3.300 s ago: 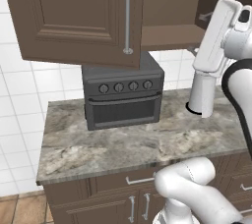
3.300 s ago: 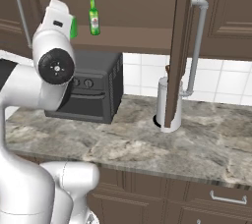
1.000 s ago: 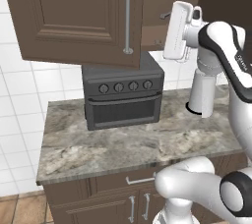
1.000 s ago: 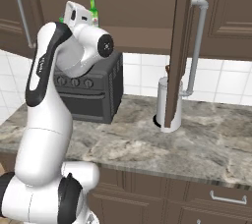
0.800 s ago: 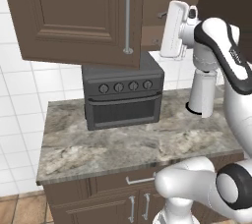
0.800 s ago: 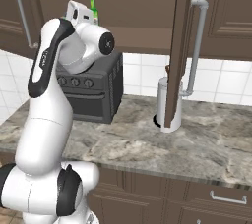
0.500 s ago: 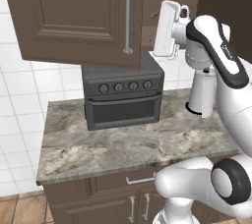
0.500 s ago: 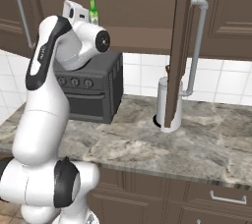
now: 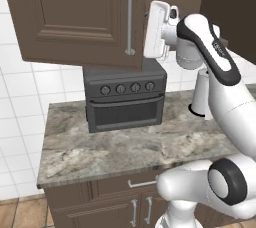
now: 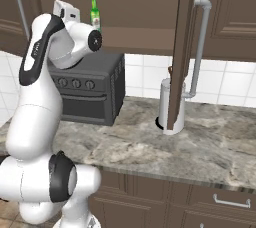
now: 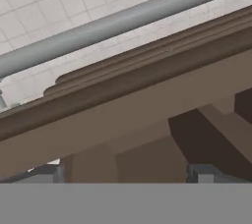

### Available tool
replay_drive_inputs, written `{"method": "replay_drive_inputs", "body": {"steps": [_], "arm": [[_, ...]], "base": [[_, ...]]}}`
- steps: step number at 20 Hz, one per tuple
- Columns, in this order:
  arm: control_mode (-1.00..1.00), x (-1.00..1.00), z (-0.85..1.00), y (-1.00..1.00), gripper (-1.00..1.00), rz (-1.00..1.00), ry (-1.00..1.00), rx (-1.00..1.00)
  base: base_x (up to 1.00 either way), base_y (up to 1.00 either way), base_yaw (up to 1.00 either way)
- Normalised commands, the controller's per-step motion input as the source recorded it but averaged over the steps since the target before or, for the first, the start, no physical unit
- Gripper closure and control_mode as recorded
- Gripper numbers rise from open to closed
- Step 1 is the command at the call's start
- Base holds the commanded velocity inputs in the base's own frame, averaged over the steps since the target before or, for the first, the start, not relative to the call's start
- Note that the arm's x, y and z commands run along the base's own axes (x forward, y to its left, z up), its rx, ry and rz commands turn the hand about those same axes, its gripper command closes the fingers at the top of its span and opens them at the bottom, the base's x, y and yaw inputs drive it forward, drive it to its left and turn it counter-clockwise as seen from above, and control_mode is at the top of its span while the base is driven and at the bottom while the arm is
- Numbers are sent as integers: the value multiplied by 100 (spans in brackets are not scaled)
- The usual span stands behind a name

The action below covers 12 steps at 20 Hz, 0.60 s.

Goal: Open the cabinet directly in front. Then move the beer and the mug to the dining counter with the candle on it.

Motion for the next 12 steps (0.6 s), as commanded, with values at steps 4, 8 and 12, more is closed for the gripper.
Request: {"method": "replay_drive_inputs", "body": {"steps": [4,8,12], "arm": [[-100,-5,0,6,-100,9,0,0],[-100,-64,0,8,-100,18,-9,-2],[-100,-100,0,40,-100,23,-20,-7]], "base": [[0,0,0],[0,0,0],[0,0,0]]}}
